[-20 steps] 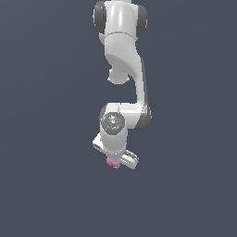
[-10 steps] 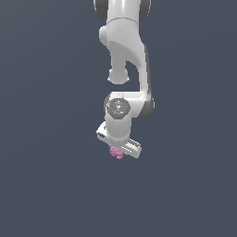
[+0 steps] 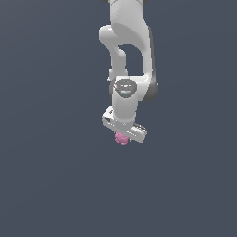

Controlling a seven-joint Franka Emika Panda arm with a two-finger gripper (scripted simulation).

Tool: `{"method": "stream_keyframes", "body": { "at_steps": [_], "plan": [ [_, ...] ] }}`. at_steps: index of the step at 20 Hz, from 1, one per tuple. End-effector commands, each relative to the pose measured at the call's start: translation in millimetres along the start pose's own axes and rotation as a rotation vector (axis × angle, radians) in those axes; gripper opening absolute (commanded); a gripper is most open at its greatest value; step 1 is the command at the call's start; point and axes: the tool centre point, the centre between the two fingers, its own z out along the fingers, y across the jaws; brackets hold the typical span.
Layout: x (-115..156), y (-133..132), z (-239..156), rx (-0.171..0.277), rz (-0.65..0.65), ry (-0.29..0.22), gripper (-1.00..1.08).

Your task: Pick up the object and move it to a goal position.

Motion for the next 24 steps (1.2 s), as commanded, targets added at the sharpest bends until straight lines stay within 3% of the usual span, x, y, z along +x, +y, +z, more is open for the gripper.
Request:
{"method": "stream_keyframes", "body": {
  "at_steps": [1, 13, 24],
  "plan": [
    [-16.9, 2.1, -9.0, 0.000, 0.000, 0.000, -1.00],
    [-88.6, 10.0, -48.4, 0.000, 0.000, 0.000, -1.00],
    [-111.4, 11.4, -62.6, 0.000, 0.000, 0.001, -1.00]
  ]
}}
